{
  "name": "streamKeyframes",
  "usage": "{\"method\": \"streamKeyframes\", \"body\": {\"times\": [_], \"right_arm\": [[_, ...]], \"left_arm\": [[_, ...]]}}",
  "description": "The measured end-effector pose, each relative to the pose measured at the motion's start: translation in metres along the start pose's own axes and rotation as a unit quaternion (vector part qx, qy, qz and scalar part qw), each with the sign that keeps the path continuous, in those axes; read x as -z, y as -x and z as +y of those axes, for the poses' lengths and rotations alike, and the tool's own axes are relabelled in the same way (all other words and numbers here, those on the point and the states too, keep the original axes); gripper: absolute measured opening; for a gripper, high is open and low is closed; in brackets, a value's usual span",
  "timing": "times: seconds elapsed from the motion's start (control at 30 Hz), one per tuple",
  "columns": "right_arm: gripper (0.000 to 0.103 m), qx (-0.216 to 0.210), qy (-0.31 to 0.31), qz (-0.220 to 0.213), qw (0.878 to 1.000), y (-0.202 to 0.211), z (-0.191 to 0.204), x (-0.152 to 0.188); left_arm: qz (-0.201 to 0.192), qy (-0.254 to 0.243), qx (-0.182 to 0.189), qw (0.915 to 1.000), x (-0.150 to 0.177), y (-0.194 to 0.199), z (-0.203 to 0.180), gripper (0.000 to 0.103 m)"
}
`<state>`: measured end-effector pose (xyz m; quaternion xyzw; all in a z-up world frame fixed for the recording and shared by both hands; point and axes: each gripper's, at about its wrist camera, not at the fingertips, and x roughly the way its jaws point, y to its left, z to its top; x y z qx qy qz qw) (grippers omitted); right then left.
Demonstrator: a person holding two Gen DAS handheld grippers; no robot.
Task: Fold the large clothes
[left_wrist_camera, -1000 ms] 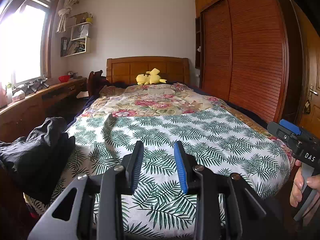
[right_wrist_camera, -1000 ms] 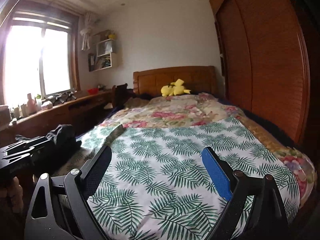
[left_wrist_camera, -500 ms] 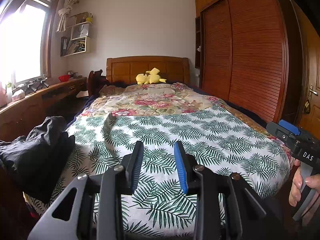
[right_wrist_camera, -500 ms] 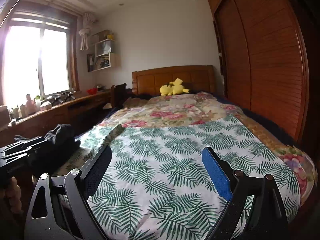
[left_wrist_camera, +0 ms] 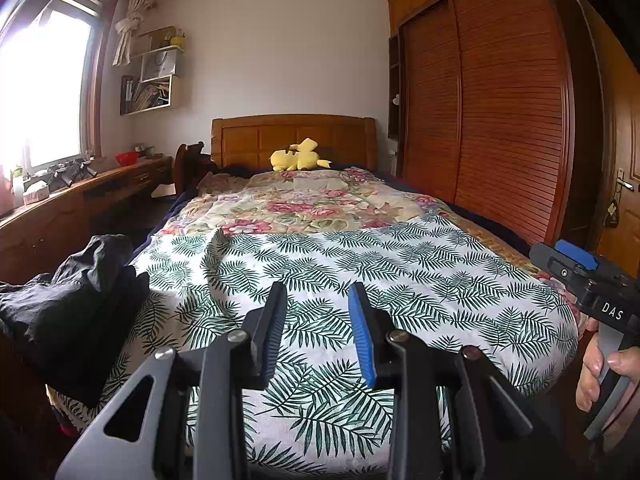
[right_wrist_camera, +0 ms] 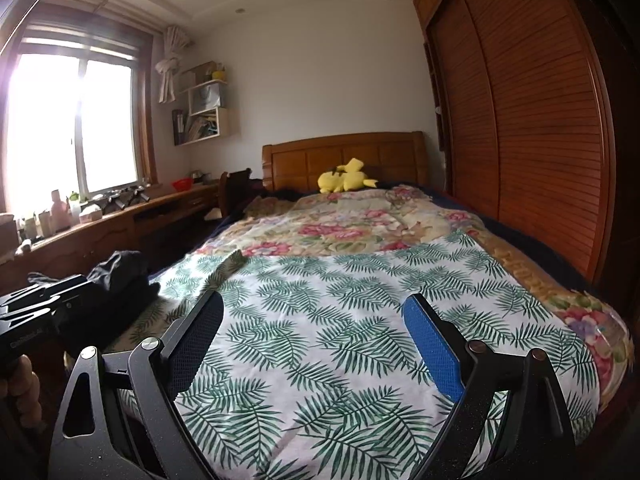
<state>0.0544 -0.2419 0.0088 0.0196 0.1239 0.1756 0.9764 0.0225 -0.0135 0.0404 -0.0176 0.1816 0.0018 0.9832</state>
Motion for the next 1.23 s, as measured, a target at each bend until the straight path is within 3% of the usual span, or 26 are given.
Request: {"method": "streamKeyframes", "body": {"times": [1.23], "right_arm": [[0.093, 0.001, 0.000, -0.002, 1.000, 0.0020, -0.0018, -0.0009]], "left_arm": [[0.003, -0.002, 0.001, 1.0000, 0.0000, 0.0008, -0.0035, 0.031]]}}
